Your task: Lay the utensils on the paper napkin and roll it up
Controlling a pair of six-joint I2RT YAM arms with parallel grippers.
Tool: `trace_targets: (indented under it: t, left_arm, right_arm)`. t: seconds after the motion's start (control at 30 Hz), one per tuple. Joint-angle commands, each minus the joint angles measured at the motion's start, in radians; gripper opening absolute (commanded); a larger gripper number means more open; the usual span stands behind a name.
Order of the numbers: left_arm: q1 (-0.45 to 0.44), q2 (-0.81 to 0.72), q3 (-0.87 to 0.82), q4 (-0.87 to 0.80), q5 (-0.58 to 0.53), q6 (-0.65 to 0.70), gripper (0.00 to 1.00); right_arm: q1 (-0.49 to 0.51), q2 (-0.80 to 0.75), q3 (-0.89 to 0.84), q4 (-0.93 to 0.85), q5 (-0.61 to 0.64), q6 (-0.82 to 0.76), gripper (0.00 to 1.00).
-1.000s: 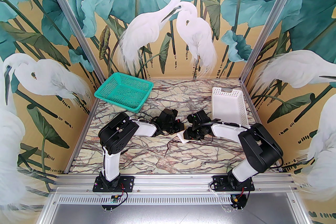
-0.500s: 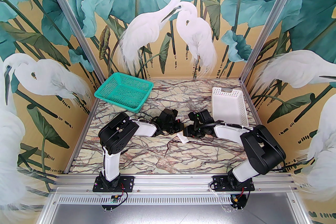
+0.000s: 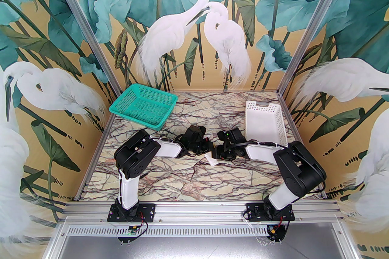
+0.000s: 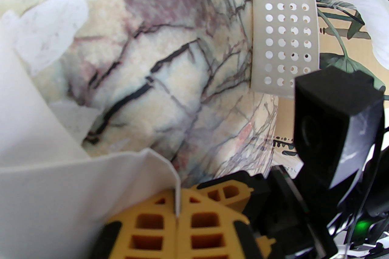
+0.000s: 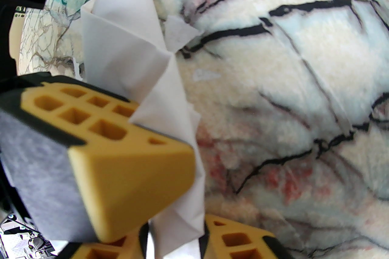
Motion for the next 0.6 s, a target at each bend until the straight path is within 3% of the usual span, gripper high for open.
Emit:
trace_targets:
  t: [0.0, 0.37, 0.5, 0.57]
  left_arm:
    - [-0.010, -0.001, 0.009, 0.036, 0.003, -0.020, 0.00]
    - [-0.010, -0.011, -0.002, 0.034, -0.005, -0.015, 0.00]
    - [-0.010, -0.051, -0.009, -0.008, -0.029, 0.020, 0.01]
    - [-0.005, -0.081, -0.016, -0.027, -0.040, 0.040, 0.07]
  right_arm:
    - [0.041, 0.064, -0.027, 0.032, -0.008, 0.010, 0.28]
    - [0.033, 0.057, -0.047, 0.029, -0.017, 0.011, 0.02]
    - [0.021, 0.053, -0.051, -0.009, -0.002, -0.007, 0.00]
    - [0.013, 0.047, -0.059, -0.020, 0.004, -0.012, 0.00]
